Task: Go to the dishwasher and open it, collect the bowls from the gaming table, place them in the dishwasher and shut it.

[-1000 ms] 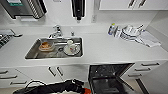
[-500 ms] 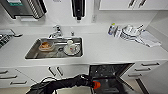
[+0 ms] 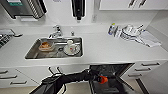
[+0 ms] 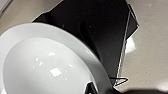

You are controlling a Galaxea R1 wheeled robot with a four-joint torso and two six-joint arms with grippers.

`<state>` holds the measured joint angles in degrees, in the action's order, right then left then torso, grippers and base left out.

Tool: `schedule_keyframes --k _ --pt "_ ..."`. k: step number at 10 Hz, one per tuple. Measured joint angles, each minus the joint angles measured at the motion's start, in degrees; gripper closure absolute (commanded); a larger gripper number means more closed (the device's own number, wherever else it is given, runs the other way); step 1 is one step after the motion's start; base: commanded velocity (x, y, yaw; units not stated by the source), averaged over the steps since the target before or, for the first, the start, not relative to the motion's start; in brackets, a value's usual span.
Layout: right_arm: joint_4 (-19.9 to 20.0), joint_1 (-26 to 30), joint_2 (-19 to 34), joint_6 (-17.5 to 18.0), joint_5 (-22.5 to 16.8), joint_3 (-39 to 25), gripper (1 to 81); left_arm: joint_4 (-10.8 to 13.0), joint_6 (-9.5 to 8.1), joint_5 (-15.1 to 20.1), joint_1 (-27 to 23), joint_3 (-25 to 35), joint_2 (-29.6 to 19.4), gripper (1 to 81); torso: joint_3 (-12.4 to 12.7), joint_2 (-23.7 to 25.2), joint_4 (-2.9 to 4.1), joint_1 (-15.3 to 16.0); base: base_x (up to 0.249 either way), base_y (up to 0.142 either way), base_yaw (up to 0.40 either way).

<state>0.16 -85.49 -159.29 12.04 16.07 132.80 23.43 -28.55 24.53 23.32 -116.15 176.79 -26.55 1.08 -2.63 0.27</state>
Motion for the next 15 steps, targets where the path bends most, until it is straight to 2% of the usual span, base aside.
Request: schedule_keyframes --k 3,5,6,10,13,15 --pt "0.0 0.3 -1.2 0.0 0.0 0.7 81.1 0.0 0.0 0.3 -0.7 -1.7 4.2 81.1 0.0 0.0 0.0 0.0 0.0 0.0 0.0" --pt "0.0 0.5 -2.3 0.0 -0.1 2.0 81.1 1.0 0.0 3.1 -0.8 -2.0 3.8 81.1 0.0 0.0 0.0 0.0 0.0 0.0 0.0" --pt "0.0 0.5 -3.0 0.0 -0.3 2.7 81.1 1.8 -0.22 4.2 -0.8 -2.1 3.6 1.0 0.0 0.0 0.0 0.0 0.0 0.0 0.0" --pt "-0.1 0.4 -2.9 0.0 -0.3 2.8 81.1 2.0 -0.02 4.7 1.0 -0.9 3.7 1.0 0.0 0.0 0.0 0.0 0.0 0.0 0.0" --pt "-0.1 0.5 -2.9 0.0 -0.2 2.7 81.1 2.4 0.24 6.6 3.1 4.7 3.1 1.0 0.0 0.0 0.0 0.0 0.0 0.0 0.0" --pt "-0.1 1.0 -1.6 0.0 -0.3 0.5 81.1 3.5 0.28 7.1 4.3 10.8 -4.5 1.0 0.0 0.0 0.0 0.0 0.0 0.0 0.0"
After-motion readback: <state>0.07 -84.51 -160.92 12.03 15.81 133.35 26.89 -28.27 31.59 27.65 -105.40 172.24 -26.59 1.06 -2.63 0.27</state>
